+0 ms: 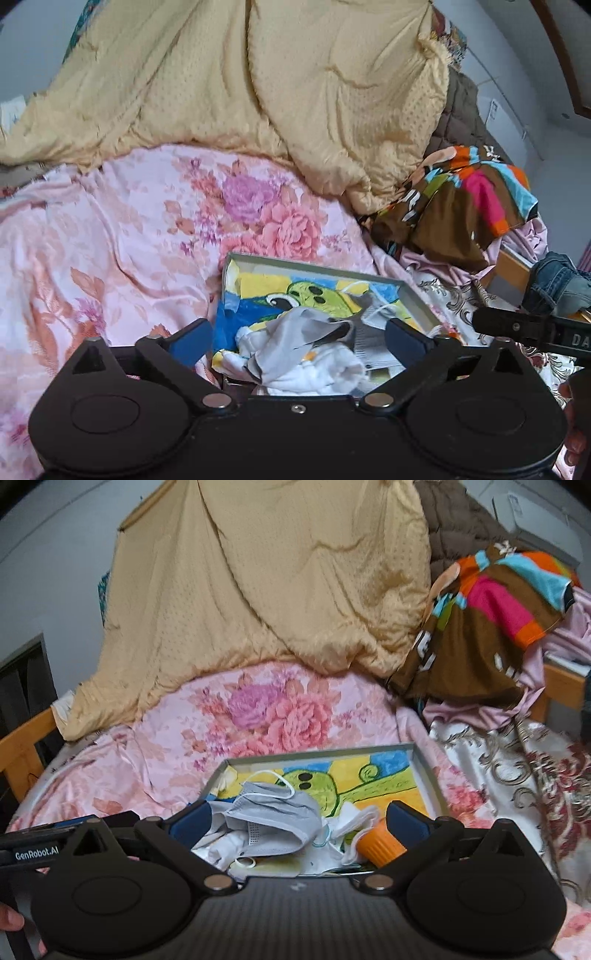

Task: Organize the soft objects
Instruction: 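Withdraw both tools from the tray toward the grey pouch and black cloth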

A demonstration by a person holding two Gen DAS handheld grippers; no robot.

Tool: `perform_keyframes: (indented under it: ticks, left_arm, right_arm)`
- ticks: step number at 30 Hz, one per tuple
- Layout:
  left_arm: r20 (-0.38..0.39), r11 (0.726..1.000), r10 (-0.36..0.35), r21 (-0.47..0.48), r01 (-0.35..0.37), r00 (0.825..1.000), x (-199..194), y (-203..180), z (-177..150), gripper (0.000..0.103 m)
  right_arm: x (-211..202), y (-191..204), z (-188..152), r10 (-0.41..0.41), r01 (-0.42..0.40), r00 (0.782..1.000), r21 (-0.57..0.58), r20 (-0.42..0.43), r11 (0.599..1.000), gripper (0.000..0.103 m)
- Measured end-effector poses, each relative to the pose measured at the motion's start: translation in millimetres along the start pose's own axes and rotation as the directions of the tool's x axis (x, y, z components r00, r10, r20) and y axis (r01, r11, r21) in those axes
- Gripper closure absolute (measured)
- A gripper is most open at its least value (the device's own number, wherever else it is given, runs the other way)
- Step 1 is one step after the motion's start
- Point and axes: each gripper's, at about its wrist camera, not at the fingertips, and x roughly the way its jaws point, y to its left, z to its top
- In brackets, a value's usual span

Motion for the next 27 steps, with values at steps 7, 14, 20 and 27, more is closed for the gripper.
perform_keyframes:
  ticks: [7, 14, 20, 27]
  left_arm:
    - [0.043, 0.998, -0.017, 0.054, 0.015, 0.999, -40.8, -29.2, -3.1, 0.001]
    - [0.056, 0.990, -0.035, 0.136, 0.027, 0.998, -81.3, -59.4, -20.6, 0.001]
    - [0.016, 0.984, -0.047, 0.173, 0.043, 0.999, -105.4, -77.9, -45.0, 0.001]
    - [-0.008, 0.978, -0.051, 0.200, 0.052, 0.999, -124.1, -91.7, -65.3, 0.001]
  right_arm:
    - [-56.2, -10.5, -7.8, 0.008, -0.006, 0.998, -0.027, 0.062, 1.000, 0.000]
    - [-100.9, -14.7, -31.4, 0.013, -0.007, 0.997, -0.084, 0.078, 0.996, 0.000]
    - [-129.8, -14.3, -53.7, 0.027, -0.019, 0.997, -0.103, 0.079, 0.995, 0.000]
    - [-155.2, -20.1, -80.3, 0.015, -0.009, 0.998, -0.104, 0.060, 0.995, 0.000]
